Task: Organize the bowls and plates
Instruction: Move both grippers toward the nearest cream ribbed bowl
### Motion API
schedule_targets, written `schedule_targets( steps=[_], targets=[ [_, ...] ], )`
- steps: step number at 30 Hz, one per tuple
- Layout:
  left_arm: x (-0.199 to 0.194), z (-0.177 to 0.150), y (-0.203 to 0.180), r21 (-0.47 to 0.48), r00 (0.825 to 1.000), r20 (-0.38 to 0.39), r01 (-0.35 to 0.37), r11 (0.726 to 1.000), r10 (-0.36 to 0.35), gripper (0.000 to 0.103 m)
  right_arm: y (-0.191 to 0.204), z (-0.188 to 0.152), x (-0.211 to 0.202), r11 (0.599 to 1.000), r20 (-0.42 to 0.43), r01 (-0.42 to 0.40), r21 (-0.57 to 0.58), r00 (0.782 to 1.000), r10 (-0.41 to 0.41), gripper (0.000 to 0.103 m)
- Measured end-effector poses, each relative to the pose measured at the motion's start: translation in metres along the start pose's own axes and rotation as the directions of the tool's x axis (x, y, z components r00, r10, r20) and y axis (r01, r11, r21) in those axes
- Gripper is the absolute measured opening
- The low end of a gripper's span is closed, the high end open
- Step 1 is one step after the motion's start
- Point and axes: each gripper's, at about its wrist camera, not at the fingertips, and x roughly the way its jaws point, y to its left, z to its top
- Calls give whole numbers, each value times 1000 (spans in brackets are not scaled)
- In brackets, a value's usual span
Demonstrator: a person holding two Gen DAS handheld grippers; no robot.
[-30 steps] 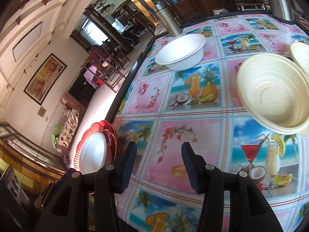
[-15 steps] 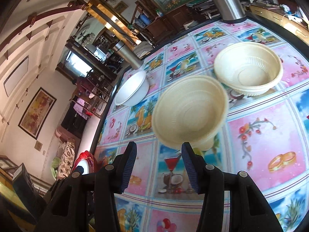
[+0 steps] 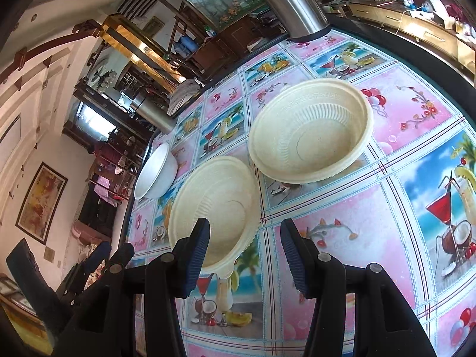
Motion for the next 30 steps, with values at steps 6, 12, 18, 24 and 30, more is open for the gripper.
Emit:
schedule_targets(
  steps=[6,12,18,24,30],
  targets=[
    [19,10,0,-16,1000,-20,6,1000,-6,61,-4,13,17,1000,-19,-16,8,1000,16,53],
    [33,17,1,-48,999,-23,26,998,-27,61,-18,14,19,996,15,-76,46,997,76,53],
    [39,16,-1,-48,999,-38,25,999,-27,61,-29,17,17,992,36,-104,76,994,101,53],
    [41,15,-1,-68,998,-53,20,997,-23,61,-26,15,19,992,21,-113,63,993,112,53],
    [40,14,0,-122,998,-43,42,992,-47,61,-34,12,24,987,17,-115,114,993,113,53]
  ],
)
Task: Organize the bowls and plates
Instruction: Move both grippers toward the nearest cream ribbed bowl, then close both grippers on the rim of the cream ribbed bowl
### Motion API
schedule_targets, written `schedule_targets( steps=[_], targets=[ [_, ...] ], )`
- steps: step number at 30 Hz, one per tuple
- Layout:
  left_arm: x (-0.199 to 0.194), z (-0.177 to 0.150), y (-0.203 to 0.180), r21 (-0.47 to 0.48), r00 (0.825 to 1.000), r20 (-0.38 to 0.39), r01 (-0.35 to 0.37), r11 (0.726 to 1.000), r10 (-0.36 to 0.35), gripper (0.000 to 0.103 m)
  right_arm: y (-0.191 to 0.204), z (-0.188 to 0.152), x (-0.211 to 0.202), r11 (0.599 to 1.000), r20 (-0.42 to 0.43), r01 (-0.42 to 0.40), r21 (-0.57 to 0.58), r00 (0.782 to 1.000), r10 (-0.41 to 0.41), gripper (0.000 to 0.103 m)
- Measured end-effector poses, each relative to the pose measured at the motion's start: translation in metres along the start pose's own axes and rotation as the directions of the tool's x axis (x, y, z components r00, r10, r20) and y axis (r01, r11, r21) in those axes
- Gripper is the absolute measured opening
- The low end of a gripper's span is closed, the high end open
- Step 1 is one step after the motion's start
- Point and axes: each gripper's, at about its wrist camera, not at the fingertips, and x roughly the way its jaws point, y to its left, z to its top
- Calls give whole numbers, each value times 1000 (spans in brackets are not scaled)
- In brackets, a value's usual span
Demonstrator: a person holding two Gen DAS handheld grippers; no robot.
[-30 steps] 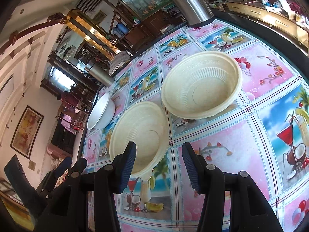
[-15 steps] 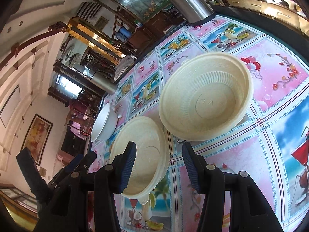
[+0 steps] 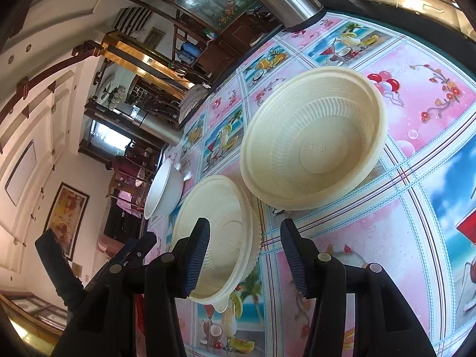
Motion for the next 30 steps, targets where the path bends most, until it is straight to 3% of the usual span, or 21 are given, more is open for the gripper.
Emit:
schedule_targets(
  steps=[6,13,18,25,27,30],
  targets=[
    [11,-4,2,-31,999,-21,38,999,-39,61,1,-2,9,1000,-26,-6,-4,1000,6,53],
    [29,-4,14,-112,983,-99,143,983,-154,61,-1,-4,15,1000,-44,-20,13,999,20,53],
    [46,-8,19,-181,948,-173,235,955,-266,61,-4,-4,23,998,-73,-48,37,996,51,53],
    [62,-16,25,-304,857,-240,379,874,-455,61,1,-8,35,999,-94,-38,22,995,40,53],
    [65,-16,24,-313,845,-250,392,865,-473,61,2,-7,38,999,-97,-33,21,995,35,53],
    [66,-18,25,-323,840,-249,397,859,-482,61,3,-6,41,999,-103,-26,21,994,28,53]
  ],
)
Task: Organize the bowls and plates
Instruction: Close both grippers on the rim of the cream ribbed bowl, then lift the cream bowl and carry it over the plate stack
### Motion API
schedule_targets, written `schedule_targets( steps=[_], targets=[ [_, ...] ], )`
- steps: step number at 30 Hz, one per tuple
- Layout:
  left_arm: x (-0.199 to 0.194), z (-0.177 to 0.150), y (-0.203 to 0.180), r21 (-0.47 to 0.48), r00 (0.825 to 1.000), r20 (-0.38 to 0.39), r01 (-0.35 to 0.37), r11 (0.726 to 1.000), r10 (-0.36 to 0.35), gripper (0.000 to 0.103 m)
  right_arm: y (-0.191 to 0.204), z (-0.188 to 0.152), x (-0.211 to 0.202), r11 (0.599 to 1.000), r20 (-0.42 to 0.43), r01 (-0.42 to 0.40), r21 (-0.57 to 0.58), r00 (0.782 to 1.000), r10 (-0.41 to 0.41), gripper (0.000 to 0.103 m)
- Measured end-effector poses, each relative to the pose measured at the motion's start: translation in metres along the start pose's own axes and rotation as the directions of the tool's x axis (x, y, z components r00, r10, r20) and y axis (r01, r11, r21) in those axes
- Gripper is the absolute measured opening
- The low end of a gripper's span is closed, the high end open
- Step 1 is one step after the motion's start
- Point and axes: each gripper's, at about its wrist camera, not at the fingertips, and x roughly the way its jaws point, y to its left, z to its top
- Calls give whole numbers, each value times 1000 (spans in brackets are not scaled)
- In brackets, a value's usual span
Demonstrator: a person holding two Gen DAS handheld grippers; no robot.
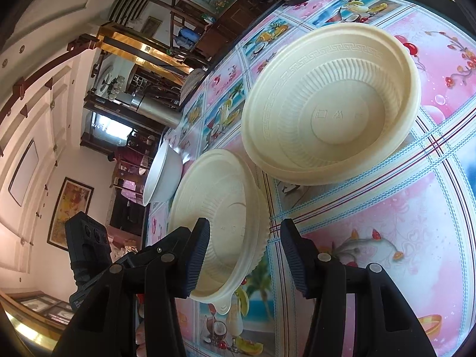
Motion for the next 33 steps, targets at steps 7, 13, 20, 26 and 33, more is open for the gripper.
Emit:
schedule_targets(
  steps=[7,13,20,26,33],
  targets=[
    [-6,2,8,-25,1000,15,14,1000,-13,60,0,-1,-1,1000,3,0,0,1000,0,50],
    [-13,0,11,-22,999,26,36,999,-35,38,-6,-2,3,999,-15,-7,32,1000,8,38],
    [-16,0,13,-27,998,31,61,998,-60,9,-9,-3,4,999,-14,-1,42,1000,1,28],
    [-16,-1,10,-13,998,30,60,998,-59,9,-8,-5,11,999,-32,-8,42,999,9,20],
    [-16,-1,9,-15,997,27,72,997,-71,9,-3,-6,11,1000,-6,17,19,1000,-16,18]
  ],
)
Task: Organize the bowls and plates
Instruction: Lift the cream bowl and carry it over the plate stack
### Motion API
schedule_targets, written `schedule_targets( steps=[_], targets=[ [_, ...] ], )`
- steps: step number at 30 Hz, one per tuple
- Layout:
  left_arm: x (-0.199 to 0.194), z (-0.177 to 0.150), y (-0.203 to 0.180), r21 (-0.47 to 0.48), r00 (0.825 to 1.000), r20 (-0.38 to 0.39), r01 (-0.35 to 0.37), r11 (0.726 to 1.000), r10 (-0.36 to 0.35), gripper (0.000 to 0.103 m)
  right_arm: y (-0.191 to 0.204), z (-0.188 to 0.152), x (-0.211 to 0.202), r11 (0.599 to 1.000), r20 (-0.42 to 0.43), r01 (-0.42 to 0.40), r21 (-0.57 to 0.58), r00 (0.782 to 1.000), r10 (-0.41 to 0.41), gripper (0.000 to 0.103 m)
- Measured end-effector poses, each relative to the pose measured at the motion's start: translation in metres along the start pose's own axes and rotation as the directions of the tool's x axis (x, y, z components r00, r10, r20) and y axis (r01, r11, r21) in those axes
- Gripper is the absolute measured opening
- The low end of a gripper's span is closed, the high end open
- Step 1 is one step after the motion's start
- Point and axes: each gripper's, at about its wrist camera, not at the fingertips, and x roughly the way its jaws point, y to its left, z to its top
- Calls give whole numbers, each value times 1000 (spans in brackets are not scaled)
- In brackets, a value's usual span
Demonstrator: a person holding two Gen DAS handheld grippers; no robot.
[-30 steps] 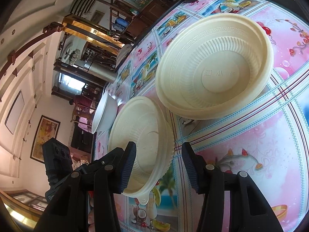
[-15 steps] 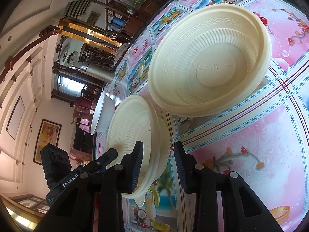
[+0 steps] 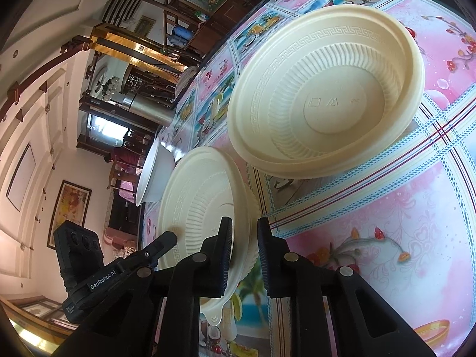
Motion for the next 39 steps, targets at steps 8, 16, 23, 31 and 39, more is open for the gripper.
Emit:
schedule_targets(
  steps=[8,16,23,31,39],
  targets=[
    [-1,-5,-1,-8,1000,-2,7,1000,-7,9,1,-2,2,1000,21,14,5,1000,-14,15],
    [-23,-28,17,-49,1000,23,-11,999,12,9,8,-17,3,1000,36,-1,13,999,1,12],
    [-51,-51,43,-91,997,60,-41,995,46,9,31,-45,19,999,22,-15,-34,1000,16,12],
    [-81,-72,62,-107,989,94,-102,989,112,10,52,-72,34,997,-18,-44,-66,999,43,11],
    [-105,-106,75,-96,979,101,-169,981,179,11,73,-104,36,994,-50,-56,-90,997,51,13]
  ],
)
